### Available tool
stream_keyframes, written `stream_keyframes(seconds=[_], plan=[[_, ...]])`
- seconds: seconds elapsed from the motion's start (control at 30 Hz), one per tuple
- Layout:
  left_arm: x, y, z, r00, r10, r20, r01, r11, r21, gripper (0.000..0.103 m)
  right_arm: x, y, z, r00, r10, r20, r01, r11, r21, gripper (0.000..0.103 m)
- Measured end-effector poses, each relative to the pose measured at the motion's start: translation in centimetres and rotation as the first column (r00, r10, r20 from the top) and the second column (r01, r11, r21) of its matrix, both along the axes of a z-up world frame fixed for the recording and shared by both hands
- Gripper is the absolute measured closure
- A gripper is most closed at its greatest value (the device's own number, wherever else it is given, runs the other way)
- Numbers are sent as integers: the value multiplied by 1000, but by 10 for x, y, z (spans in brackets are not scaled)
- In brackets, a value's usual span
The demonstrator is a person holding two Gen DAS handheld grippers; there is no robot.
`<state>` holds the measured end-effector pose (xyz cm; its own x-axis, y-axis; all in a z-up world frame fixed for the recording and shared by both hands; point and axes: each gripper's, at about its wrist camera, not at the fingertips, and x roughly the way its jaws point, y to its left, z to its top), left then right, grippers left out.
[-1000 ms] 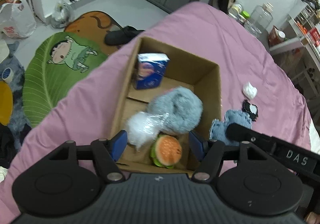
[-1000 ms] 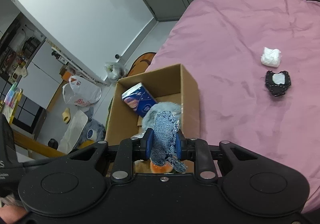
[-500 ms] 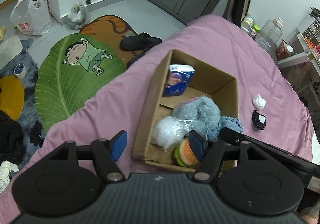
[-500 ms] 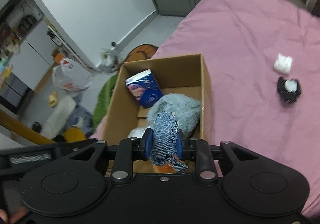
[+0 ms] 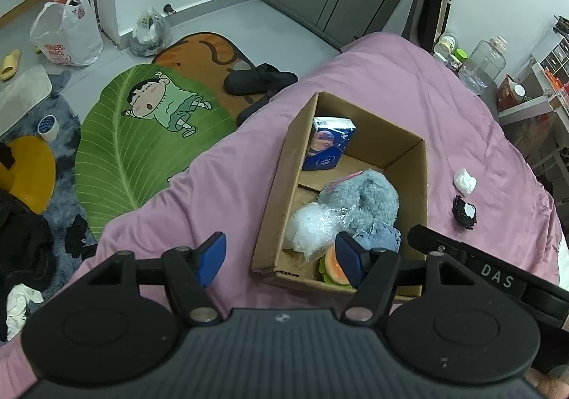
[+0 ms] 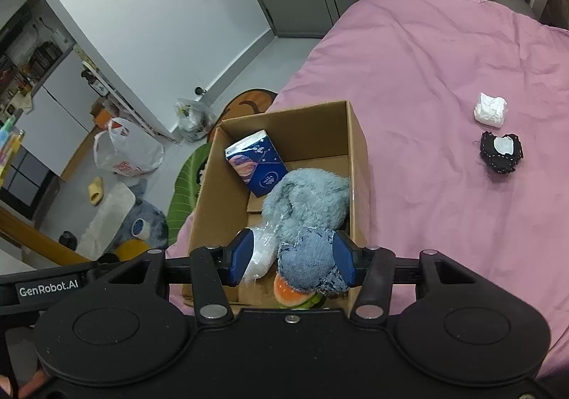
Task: Organize soft objects
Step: 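Open the left gripper to drop the burger while the right releases the denim patch into the box, then move both grippers away from the box toward the black-and-white plush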
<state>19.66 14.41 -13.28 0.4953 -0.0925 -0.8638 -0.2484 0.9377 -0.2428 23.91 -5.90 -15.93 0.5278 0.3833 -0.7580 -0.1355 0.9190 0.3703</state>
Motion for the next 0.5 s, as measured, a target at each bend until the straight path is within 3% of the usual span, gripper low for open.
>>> stream_keyframes(seconds=[0.2,0.27,0.37,0.5], plan=[[-11,-7,9,1000,13,0,-13,1000,22,37,-9,-12,6,1000,12,0,-12,999,45,49],[-14,-11,14,1000,14,5,-14,999,29,36,-13,-17,11,1000,4,6,-5,998,55,39],[-18,-16,19,1000,14,9,-14,999,33,26,-19,-24,19,999,15,31,-17,998,55,24],[-25,-27,27,1000,15,16,-16,998,59,22,-26,-36,28,999,26,39,-29,997,74,17]])
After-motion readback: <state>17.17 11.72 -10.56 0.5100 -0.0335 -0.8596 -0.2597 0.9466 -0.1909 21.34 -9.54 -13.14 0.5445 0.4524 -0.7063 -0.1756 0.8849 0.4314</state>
